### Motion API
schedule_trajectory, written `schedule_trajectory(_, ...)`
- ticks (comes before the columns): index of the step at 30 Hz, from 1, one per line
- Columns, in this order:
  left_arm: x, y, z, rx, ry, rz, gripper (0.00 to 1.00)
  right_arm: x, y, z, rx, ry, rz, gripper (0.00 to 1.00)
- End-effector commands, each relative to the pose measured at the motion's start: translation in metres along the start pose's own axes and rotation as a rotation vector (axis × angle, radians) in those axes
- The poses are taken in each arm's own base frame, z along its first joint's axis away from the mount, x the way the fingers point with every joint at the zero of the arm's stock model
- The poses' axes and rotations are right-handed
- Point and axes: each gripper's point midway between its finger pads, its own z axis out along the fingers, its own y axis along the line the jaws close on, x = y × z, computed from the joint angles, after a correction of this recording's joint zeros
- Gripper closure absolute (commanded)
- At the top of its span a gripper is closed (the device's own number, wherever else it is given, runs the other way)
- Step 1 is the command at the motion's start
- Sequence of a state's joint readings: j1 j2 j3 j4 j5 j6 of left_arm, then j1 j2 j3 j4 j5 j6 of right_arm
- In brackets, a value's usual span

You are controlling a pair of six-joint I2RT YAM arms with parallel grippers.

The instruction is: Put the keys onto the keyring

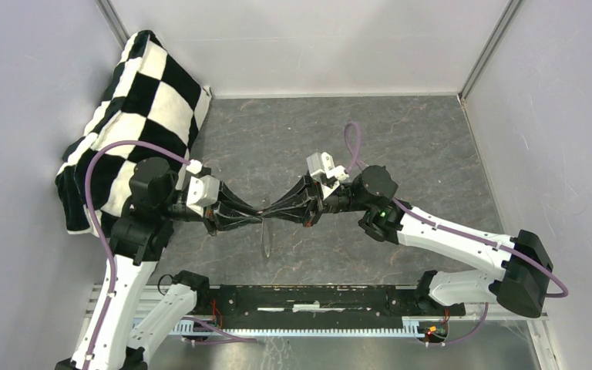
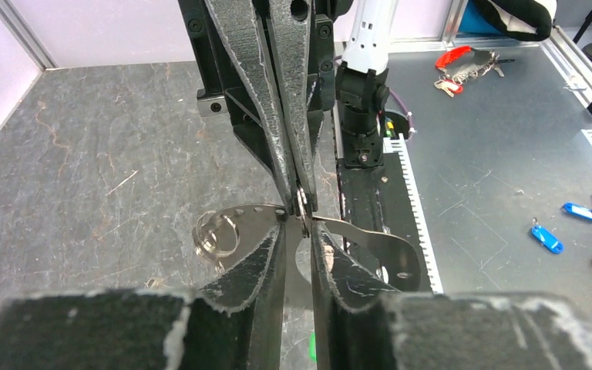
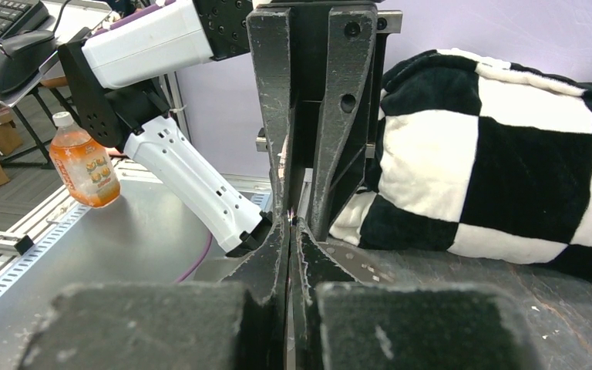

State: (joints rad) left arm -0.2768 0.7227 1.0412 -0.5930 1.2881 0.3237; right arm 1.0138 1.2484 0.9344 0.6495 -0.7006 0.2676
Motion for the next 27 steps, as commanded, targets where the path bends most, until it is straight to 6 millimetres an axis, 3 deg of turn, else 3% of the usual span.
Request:
schedule_trajectory(1,-0.011,-0.001,0.001,0.017,-0.026,0.032,0.75,-0.017,0.008,0.004,-0.040,-0.060,-0.044,0.99)
schedule_trajectory(7,-0.011,0.000,0.001,0.011,-0.027,0.031,0.86,-0.016,0.011,0.006,-0.049,-0.060,-0.042,0.99)
schedule_trajectory(13,-0.011,0.001,0.001,0.005,-0.026,0.038,0.73,-0.012,0.012,0.006,-0.053,-0.046,-0.035,0.99)
schedule_trajectory(14,-0.011,0.001,0.000,0.004,-0.026,0.040,0.76,-0.011,0.012,0.006,-0.054,-0.045,-0.035,0.99)
schedule_trajectory(17,-0.010,0.001,0.000,0.000,-0.025,0.048,0.97,-0.011,0.013,0.006,-0.057,-0.045,-0.037,0.99)
schedule_trajectory(23,-0.011,0.003,-0.001,-0.018,-0.023,0.089,0.98,-0.012,0.018,0.004,-0.081,-0.044,-0.054,0.99)
schedule_trajectory(27,-0.010,0.007,-0.004,-0.059,-0.004,0.239,0.98,-0.013,0.018,0.001,-0.073,-0.019,-0.097,0.74)
